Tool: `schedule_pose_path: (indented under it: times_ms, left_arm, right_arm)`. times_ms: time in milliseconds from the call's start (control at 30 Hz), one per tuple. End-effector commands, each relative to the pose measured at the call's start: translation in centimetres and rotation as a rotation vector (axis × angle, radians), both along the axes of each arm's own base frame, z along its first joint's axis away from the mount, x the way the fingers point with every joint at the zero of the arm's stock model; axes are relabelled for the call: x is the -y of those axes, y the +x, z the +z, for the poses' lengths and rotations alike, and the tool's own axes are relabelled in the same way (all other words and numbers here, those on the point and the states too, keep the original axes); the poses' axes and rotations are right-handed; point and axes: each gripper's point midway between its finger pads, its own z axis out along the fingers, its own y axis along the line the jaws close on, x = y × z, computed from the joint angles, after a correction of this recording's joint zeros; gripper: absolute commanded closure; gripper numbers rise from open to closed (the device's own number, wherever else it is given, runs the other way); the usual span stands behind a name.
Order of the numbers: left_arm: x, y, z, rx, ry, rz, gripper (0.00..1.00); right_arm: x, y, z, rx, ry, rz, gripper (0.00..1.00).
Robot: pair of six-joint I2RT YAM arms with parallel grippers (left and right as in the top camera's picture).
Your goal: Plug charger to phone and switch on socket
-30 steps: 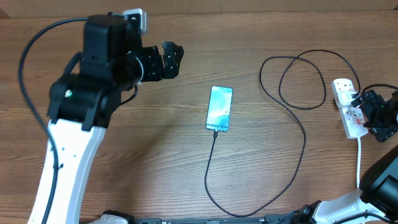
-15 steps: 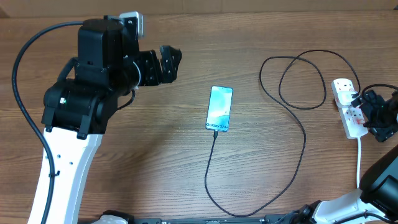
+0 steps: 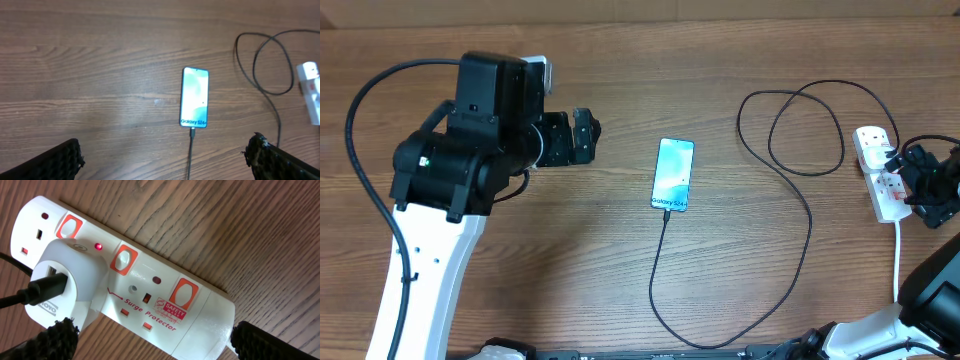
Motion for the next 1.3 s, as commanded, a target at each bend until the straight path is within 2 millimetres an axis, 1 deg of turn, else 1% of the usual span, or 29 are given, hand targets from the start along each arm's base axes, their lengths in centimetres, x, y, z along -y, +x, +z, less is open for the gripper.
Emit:
schedule_pose_path:
  times_ms: [0,200,400,533,633,767,1033,1167,1267]
  left_arm:
    - [-0.3,-0.1,-1.6,-0.009,0.032,-0.011,0.00]
    - [-0.3,-0.2,-5.1,-0.010,0.033,-0.011,0.00]
    - [-0.7,-1.3,-8.7,0.009,0.032,-0.015,0.00]
    - [-0.6,-1.3,-10.2,0.059,0.037,-0.042,0.00]
    - [0.0,-0.7,-10.8,0.122,0.023,-0.083,0.00]
    - [1.8,-0.4,-11.4,0.216,-0.005,-0.213,0.00]
    - [4.6,-1.6,-13.2,0.350,-0.020,-0.484,0.00]
    - [5.5,-2.4,-13.7,0.406,-0.022,-0.587,0.00]
    - [5.7,-3.0,-14.0,0.422,-0.023,-0.622,0.00]
  right_arm:
    - [0.1,-0.1,0.7,0.015,-0.013,0.004,0.00]
    - [0.1,-0.1,0.7,0.015,-0.013,0.004,0.00]
    - [0.0,-0.1,0.7,0.016,-0.013,0.004,0.00]
    - [0.1,-0.1,0.7,0.015,-0.013,0.004,0.00]
    - [0.1,-0.1,0.7,0.015,-0.013,0.004,0.00]
    - [0.1,-0.1,0.7,0.015,-0.013,0.004,0.00]
    - [0.1,-0.1,0.7,0.015,-0.013,0.004,0.00]
    - [0.1,-0.1,0.7,0.015,-0.013,0.004,0.00]
    - [0.1,-0.1,0.7,0.015,-0.013,0.004,0.00]
